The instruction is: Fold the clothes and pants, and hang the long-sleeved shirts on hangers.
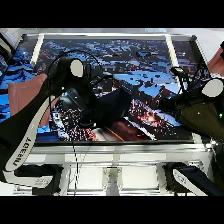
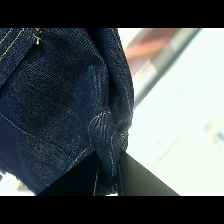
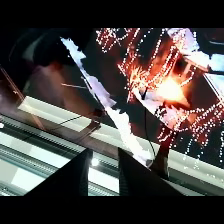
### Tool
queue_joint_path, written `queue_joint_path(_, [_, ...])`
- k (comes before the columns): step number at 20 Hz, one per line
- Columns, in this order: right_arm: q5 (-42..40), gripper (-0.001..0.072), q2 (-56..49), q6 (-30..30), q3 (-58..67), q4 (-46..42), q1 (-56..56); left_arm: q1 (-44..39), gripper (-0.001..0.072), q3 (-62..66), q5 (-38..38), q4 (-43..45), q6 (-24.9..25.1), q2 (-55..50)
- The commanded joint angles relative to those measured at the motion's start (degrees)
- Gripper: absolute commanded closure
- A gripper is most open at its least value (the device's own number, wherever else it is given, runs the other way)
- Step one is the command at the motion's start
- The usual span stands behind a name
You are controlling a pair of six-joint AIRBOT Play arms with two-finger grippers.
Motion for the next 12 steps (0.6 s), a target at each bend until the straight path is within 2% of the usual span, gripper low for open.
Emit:
queue_joint_path(1, [-0.3,0.0506,0.0,-2.1,-0.2,3.1,0.3,-0.2,0.0660,0.0,-5.6,1.1,-2.7,0.2])
queue_joint_path(2, [-0.4,0.0506,0.0,-2.8,-0.3,4.0,1.0,0.2,0.0564,-0.1,-6.2,2.5,-3.6,0.2])
queue_joint_path(3, [-0.6,0.0506,0.0,-3.1,-0.7,4.4,2.0,0.5,0.0411,-0.3,-6.9,3.8,-4.4,0.2])
queue_joint_path(4, [-1.3,0.0506,0.0,-3.3,-1.5,4.7,3.5,0.9,0.0302,-0.8,-7.7,4.8,-5.1,0.2])
queue_joint_path(7, [-7.0,0.0505,-0.4,-5.3,-6.1,5.0,9.4,1.6,0.0250,-4.5,-7.6,5.9,-5.3,0.2])
queue_joint_path(8, [-9.5,0.0505,-1.0,-7.1,-7.6,4.9,11.3,1.7,0.0158,-6.2,-7.6,7.3,-5.2,0.2])
queue_joint_path(9, [-12.1,0.0505,-1.9,-10.1,-8.6,4.2,13.0,1.9,0.0123,-7.4,-7.0,9.0,-5.2,0.2])
queue_joint_path(12, [-19.7,0.0507,-4.9,-15.1,-8.7,-0.4,15.1,2.3,0.0132,-9.1,-1.5,8.5,-8.0,0.2])
